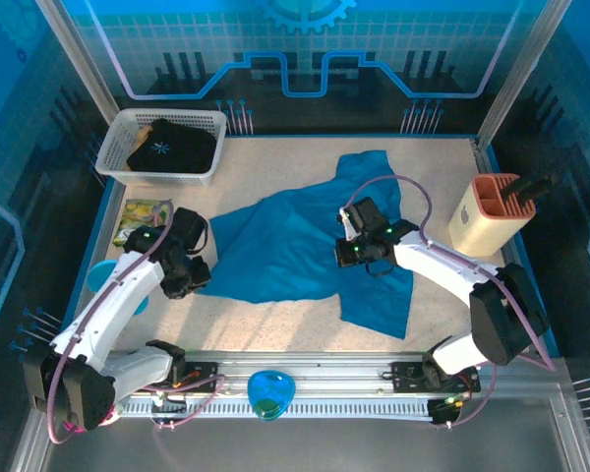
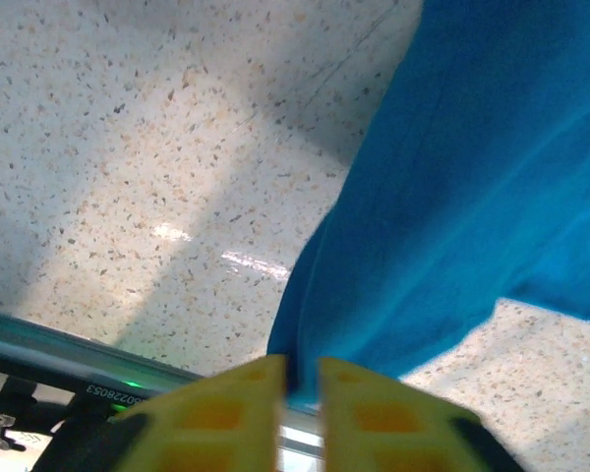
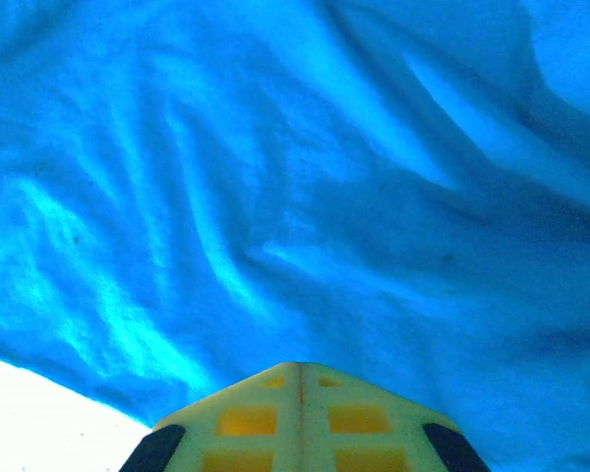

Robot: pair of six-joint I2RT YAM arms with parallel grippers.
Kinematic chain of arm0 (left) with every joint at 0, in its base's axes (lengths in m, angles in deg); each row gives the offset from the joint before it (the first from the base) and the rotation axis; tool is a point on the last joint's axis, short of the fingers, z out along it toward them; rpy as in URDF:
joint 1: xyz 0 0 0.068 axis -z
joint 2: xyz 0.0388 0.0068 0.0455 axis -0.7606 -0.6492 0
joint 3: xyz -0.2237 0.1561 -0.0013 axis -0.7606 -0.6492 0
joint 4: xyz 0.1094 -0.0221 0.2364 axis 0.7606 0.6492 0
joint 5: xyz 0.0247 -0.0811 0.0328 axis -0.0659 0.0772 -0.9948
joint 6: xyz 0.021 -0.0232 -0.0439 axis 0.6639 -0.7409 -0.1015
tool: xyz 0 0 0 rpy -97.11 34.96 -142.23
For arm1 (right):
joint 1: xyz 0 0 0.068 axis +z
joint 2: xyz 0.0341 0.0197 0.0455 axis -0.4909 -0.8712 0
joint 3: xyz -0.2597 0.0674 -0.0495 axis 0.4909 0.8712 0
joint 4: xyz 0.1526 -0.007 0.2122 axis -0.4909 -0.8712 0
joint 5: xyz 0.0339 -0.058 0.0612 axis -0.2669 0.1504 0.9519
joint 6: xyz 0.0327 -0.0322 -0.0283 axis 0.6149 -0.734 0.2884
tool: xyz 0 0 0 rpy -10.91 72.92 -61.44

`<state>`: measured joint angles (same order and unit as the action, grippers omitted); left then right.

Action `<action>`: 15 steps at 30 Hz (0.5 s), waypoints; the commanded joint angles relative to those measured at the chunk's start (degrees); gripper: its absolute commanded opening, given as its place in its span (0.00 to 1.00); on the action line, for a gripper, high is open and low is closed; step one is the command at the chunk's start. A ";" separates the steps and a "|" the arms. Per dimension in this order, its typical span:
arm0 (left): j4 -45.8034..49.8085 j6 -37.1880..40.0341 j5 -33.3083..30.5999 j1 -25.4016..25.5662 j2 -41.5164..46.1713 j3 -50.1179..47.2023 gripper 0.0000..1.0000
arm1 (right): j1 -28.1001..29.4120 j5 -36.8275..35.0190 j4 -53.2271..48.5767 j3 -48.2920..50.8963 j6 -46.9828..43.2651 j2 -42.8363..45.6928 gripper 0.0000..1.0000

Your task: Fold and stack the t-shirts

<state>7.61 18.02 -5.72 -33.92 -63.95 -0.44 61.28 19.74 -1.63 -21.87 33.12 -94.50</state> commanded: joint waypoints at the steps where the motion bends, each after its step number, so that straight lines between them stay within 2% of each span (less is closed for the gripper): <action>1: 2.16 -3.40 -0.81 0.76 0.59 -0.83 0.40 | 0.16 -2.11 -4.42 2.18 2.51 2.36 0.00; 4: 1.81 -4.95 -3.25 0.73 1.69 0.08 0.62 | -0.36 -2.34 -5.21 4.62 5.85 3.56 0.00; 5: 1.00 -5.21 -3.29 0.67 1.80 0.29 0.64 | -0.66 -2.43 -5.21 6.22 6.65 3.94 0.00; 8: -3.22 -5.03 -2.45 0.66 -0.41 1.39 0.65 | -3.33 -2.16 -3.98 8.74 8.64 5.16 0.00; 10: -6.93 -4.43 -2.27 0.66 -3.88 2.99 0.65 | -7.16 -0.67 -2.96 9.02 8.66 5.06 0.00; 15: -16.78 -1.88 -4.12 -0.31 -16.17 9.89 0.68 | -14.67 3.52 -1.83 3.53 6.16 0.42 0.03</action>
<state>-1.26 14.72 -7.95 -33.64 -75.09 5.33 48.95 20.20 -4.32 -14.55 39.53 -91.62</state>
